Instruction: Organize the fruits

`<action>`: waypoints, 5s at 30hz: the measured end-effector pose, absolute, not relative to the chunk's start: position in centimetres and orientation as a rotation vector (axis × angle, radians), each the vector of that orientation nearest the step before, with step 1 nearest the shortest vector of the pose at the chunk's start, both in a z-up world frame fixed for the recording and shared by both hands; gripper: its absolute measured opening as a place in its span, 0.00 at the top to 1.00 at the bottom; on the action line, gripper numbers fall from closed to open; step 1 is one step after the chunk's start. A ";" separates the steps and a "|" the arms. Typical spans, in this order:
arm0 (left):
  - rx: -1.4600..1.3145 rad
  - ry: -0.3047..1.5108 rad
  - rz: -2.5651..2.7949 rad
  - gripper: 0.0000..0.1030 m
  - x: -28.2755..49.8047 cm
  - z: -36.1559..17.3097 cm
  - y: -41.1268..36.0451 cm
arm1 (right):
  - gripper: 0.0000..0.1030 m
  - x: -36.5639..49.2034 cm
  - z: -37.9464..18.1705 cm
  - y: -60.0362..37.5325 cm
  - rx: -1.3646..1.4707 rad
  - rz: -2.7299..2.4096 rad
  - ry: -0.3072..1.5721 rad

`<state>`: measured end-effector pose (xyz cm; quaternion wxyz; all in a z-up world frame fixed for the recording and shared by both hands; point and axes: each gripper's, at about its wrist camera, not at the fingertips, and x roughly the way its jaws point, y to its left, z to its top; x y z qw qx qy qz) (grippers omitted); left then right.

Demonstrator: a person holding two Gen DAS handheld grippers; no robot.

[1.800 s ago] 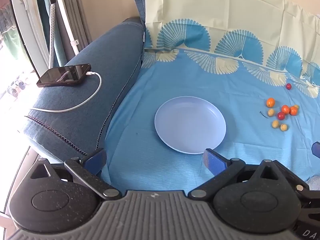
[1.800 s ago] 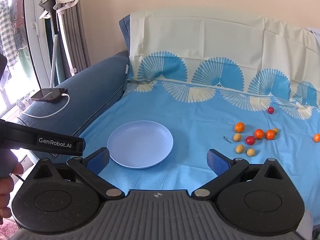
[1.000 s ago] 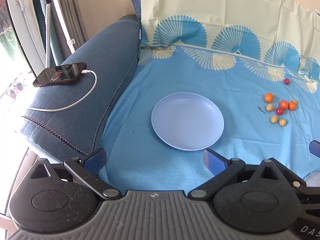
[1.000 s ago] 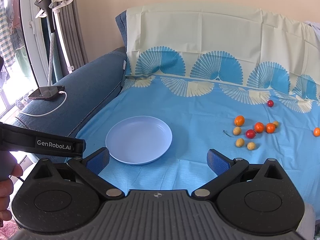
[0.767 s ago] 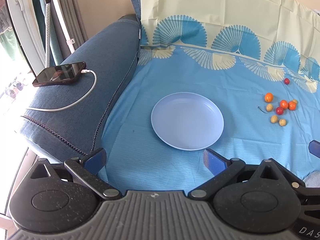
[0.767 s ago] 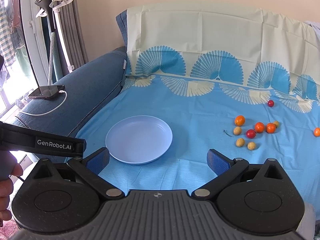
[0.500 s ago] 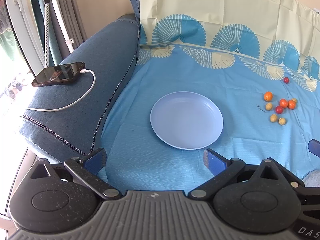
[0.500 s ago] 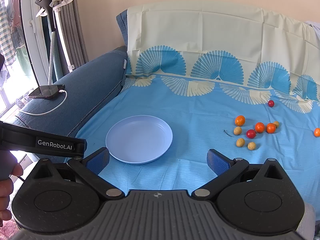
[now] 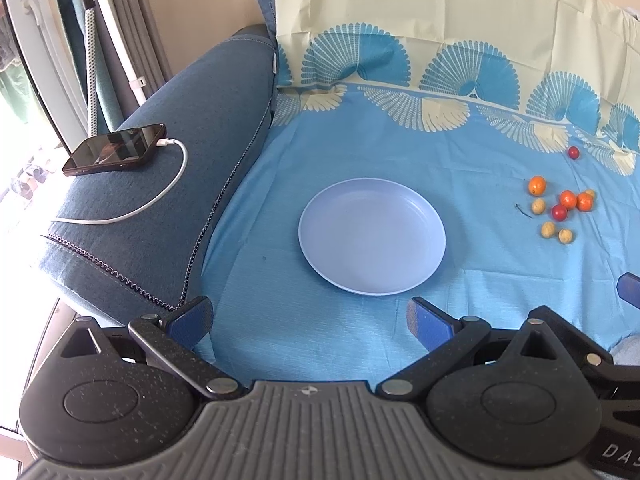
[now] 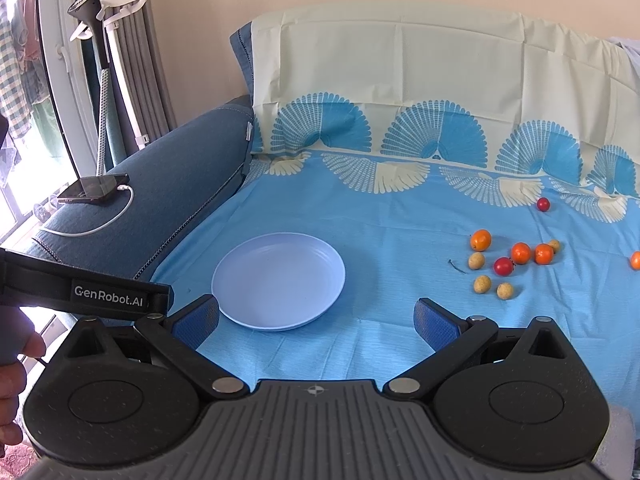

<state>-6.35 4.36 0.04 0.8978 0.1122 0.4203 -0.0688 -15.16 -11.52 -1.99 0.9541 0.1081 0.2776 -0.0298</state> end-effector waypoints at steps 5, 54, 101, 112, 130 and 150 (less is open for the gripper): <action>0.268 0.872 -0.153 0.00 -6.3 -0.1 3.0 | 0.00 -15.6 -2.5 -12.7 0.219 -0.066 0.513; 0.566 1.051 -0.539 0.00 7.1 -17.5 -31.9 | 0.00 -8.2 -15.7 -63.7 0.367 -0.823 0.551; 0.225 0.977 -0.355 0.73 -5.0 0.5 -3.4 | 0.63 -16.3 -1.6 -26.0 0.375 -0.134 0.493; 0.132 0.930 -0.339 0.73 -8.7 1.1 3.0 | 0.63 -18.6 -1.5 -16.1 0.272 -0.042 0.553; 0.058 0.936 -0.308 0.73 -7.4 0.1 6.4 | 0.63 -17.5 -1.4 -12.6 0.192 -0.027 0.610; 0.009 0.949 -0.240 0.73 -0.2 -0.5 7.1 | 0.63 -11.5 -3.4 -11.9 0.177 -0.020 0.663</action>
